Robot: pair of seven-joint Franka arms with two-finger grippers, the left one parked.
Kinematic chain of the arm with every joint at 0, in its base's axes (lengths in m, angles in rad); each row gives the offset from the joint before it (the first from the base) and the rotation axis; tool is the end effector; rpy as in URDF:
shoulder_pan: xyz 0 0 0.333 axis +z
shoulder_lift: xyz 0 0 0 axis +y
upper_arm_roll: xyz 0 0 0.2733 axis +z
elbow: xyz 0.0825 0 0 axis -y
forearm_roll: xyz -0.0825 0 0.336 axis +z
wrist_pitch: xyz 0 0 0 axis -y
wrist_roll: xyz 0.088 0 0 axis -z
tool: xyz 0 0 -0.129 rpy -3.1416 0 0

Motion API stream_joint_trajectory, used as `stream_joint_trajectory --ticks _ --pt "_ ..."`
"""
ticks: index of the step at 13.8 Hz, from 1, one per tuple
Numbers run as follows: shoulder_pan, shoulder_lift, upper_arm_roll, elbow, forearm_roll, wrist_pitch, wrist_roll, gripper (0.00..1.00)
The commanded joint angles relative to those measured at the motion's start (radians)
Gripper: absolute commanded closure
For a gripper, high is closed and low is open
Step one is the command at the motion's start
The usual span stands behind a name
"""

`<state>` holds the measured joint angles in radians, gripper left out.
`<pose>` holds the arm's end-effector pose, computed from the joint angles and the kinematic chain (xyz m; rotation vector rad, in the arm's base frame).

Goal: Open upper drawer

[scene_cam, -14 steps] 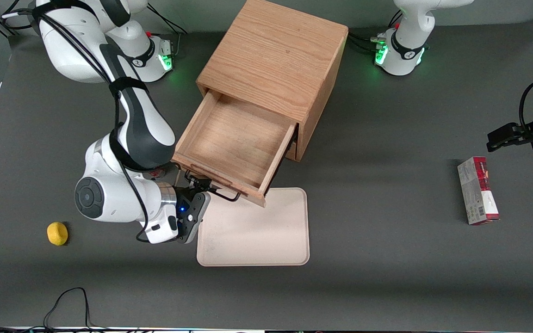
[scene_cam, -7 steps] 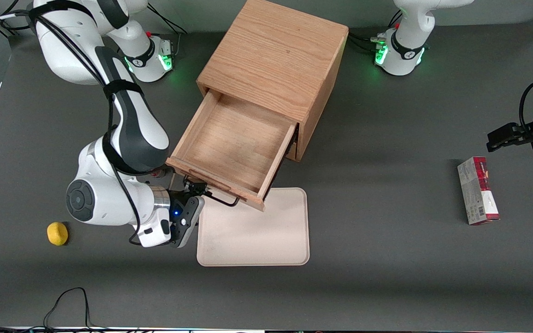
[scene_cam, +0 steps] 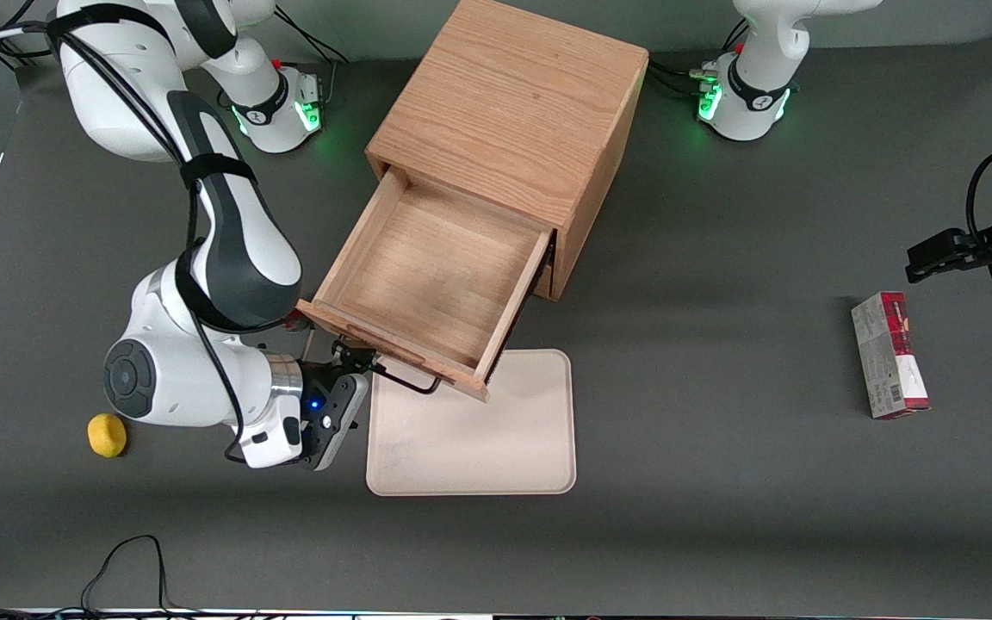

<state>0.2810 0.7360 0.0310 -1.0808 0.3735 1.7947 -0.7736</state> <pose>0.6350 0.2393 0.3555 -2.4301 -1.3115 -0.0943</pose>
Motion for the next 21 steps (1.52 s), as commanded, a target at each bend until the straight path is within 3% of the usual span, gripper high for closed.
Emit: stream_joint_trajectory --ticks 1,9,12,14,17,19,21 --pt "-0.013 0.023 0.003 0.051 -0.013 -0.006 -0.01 0.0" --pt "-0.052 -0.022 -0.009 0.082 -0.016 -0.08 0.005 0.0" --pt "-0.052 -0.093 -0.078 0.062 -0.022 -0.127 0.06 0.0" --pt "-0.04 -0.202 -0.149 -0.064 -0.03 -0.176 0.1 0.0" --pt "-0.026 -0.361 -0.184 -0.256 -0.146 -0.175 0.128 0.0" --pt "-0.02 -0.479 -0.187 -0.39 -0.224 -0.173 0.358 0.0" --pt "0.029 -0.556 -0.189 -0.474 -0.324 -0.173 0.474 0.0"
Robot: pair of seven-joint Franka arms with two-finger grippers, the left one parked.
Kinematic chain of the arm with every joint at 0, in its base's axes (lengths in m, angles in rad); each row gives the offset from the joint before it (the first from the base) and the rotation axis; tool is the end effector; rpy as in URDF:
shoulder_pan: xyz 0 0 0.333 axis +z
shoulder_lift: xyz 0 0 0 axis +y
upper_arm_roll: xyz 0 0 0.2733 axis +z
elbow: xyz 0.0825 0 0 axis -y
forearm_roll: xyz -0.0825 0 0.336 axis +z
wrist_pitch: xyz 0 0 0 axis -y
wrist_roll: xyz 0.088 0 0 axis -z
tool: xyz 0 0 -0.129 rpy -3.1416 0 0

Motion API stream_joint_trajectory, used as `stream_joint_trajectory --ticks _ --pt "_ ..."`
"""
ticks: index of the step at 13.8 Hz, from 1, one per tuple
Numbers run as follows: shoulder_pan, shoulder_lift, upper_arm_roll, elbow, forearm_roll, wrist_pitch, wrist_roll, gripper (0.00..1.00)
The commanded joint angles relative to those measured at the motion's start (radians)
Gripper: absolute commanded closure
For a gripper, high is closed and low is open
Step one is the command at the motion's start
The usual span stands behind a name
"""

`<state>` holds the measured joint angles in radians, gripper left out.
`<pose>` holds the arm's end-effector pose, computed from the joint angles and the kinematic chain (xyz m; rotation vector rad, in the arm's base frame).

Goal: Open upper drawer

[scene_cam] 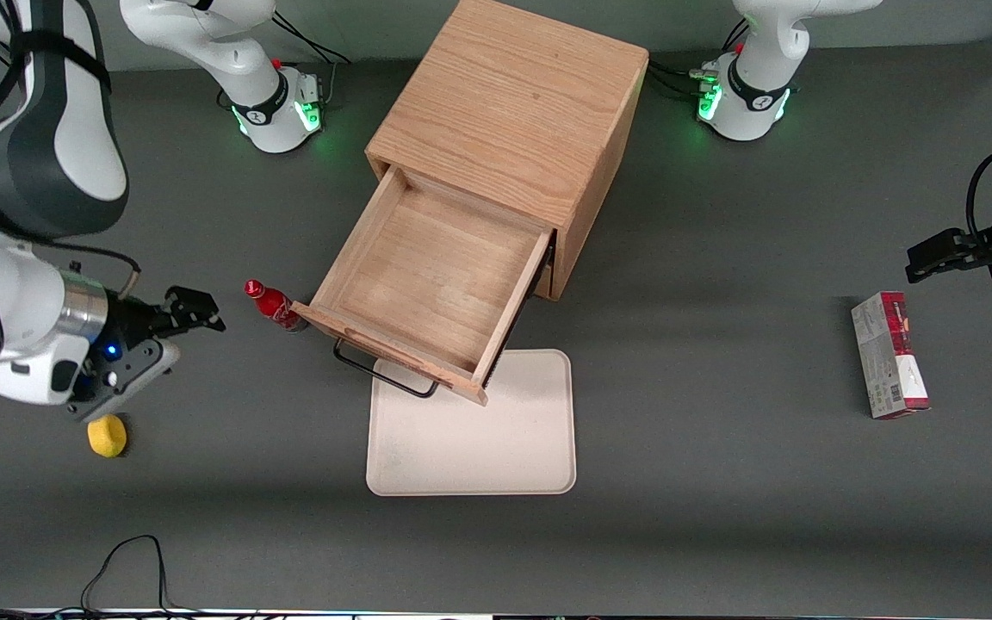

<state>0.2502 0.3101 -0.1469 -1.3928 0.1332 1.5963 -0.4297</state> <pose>0.5734 0.0866 0.4700 -2.9303 -0.7910 0.1333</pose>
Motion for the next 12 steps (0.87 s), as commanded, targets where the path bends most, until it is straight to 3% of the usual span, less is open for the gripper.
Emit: stream_joint_trajectory --ticks 1,5,7,12 --pt "0.057 -0.167 -0.02 -0.207 -0.092 0.025 0.231 0.0" --pt "0.06 -0.227 -0.071 -0.255 -0.092 0.001 0.338 0.0" --pt "0.055 -0.227 -0.094 -0.212 -0.083 -0.093 0.336 0.0" --pt "0.058 -0.252 -0.099 -0.248 -0.081 -0.049 0.353 0.0"
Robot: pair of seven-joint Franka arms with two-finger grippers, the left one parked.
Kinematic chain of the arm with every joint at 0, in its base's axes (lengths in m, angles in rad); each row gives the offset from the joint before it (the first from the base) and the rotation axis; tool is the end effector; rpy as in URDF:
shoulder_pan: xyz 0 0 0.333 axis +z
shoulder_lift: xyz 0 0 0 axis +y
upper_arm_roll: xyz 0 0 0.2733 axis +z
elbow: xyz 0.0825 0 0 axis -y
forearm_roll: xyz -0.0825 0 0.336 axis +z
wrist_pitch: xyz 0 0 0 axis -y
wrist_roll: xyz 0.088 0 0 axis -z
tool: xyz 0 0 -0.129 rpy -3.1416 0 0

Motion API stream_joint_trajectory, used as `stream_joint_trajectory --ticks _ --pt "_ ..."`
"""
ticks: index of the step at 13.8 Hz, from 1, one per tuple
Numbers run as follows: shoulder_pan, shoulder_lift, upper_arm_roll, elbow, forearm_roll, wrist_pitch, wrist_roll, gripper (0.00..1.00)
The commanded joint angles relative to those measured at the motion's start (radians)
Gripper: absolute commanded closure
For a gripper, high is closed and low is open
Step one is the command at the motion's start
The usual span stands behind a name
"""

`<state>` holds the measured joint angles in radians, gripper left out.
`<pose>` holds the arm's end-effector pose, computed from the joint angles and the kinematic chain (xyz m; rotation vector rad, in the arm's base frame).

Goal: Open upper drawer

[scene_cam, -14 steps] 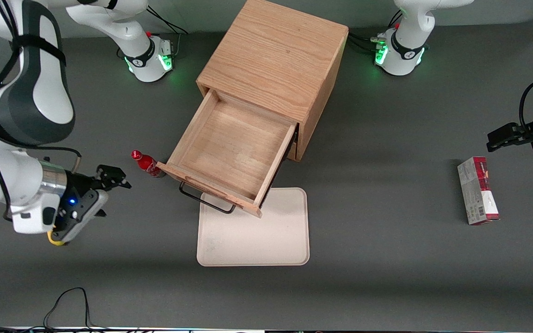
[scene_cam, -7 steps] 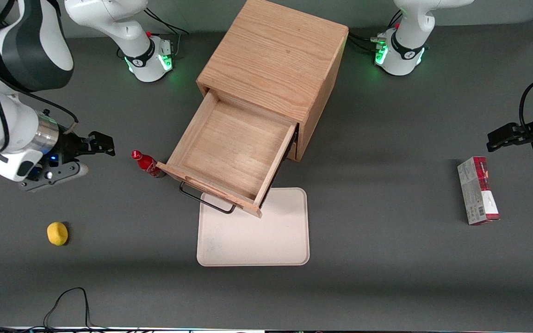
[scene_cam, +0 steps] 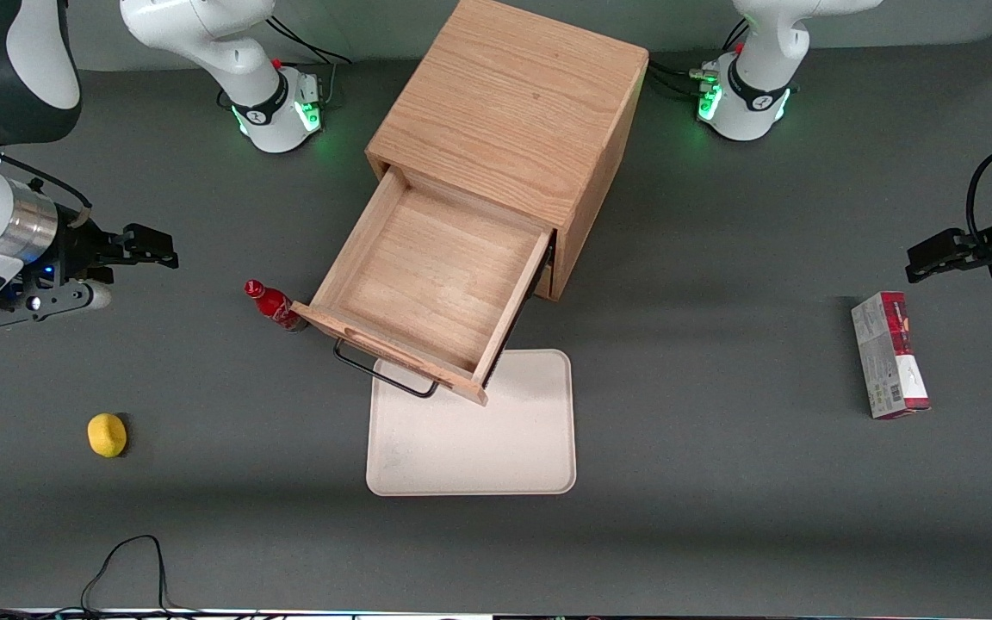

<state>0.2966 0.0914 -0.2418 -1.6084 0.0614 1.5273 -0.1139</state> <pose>0.5136 0.0404 0.4954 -3.0756 -0.2547 0.2607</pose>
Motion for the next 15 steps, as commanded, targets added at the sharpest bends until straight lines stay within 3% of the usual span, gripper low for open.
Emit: stream_joint_trajectory --ticks 1,3,4,8,10,15 --pt "0.013 -0.079 -0.004 -0.1 -0.009 0.078 0.04 0.0" --pt "0.003 -0.226 -0.005 -0.308 -0.015 0.254 0.039 0.0" --pt "-0.035 -0.237 0.009 -0.312 -0.017 0.263 0.039 0.0" --pt "-0.154 -0.178 0.087 -0.17 -0.008 0.096 0.025 0.0" --pt "-0.267 -0.171 0.22 -0.143 -0.009 0.071 0.017 0.0" --pt "-0.267 -0.168 0.234 -0.14 -0.009 0.068 0.01 0.0"
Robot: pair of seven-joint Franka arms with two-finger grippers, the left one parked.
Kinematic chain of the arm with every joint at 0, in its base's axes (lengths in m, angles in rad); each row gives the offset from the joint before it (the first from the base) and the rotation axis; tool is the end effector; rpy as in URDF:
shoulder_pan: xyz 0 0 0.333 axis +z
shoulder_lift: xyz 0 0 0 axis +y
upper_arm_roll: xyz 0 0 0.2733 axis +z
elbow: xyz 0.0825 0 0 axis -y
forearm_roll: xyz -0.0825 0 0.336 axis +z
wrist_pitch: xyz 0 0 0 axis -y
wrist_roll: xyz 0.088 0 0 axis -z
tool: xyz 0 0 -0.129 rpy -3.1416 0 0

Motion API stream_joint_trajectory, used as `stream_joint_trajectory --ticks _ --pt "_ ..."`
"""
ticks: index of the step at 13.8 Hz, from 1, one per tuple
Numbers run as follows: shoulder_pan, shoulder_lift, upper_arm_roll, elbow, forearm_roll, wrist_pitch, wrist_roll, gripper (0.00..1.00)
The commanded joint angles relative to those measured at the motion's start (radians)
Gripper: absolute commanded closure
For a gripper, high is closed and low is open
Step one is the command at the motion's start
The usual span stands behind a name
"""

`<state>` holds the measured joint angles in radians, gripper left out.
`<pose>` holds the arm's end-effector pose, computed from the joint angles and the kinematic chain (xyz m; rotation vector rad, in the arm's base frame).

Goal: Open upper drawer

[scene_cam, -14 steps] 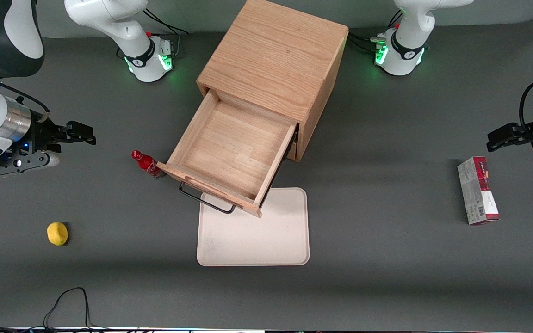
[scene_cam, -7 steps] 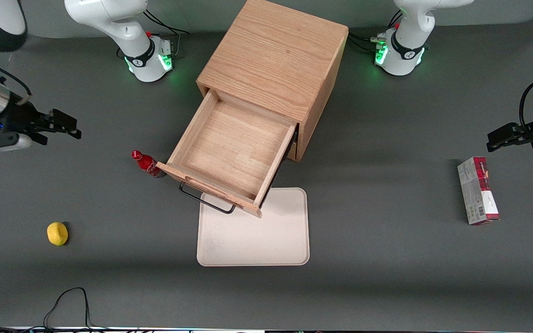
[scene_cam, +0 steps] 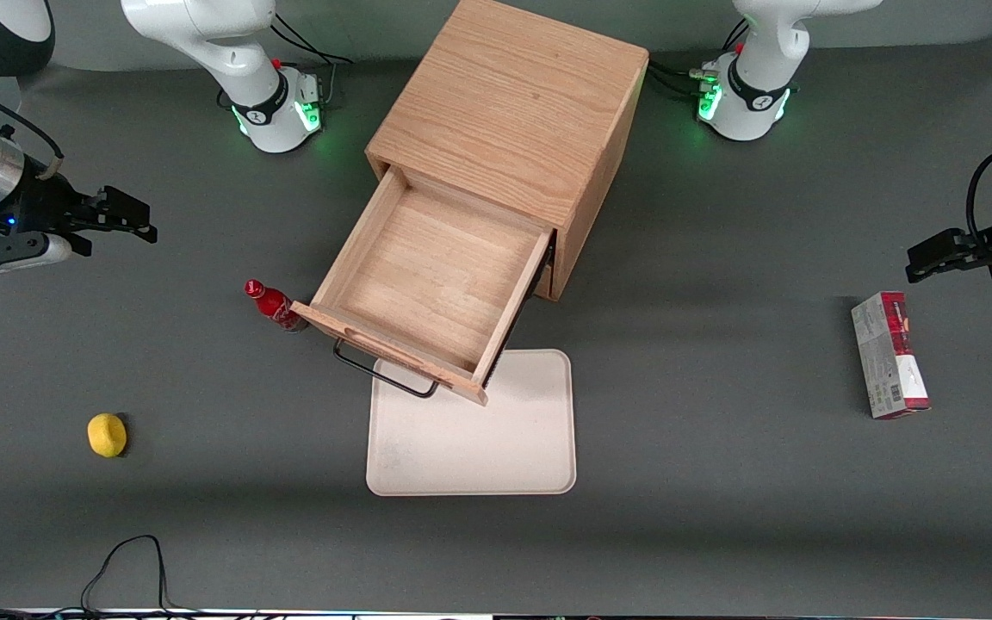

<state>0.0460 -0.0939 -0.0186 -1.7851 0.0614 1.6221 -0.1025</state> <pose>0.4785 0.0205 0.5198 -3.0684 -0.1917 0.1026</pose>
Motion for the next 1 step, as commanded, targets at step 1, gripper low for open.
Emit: stream_joint_trajectory --ticks 1 --pt "-0.017 0.017 0.012 0.036 -0.009 -0.027 -0.002 0.0"
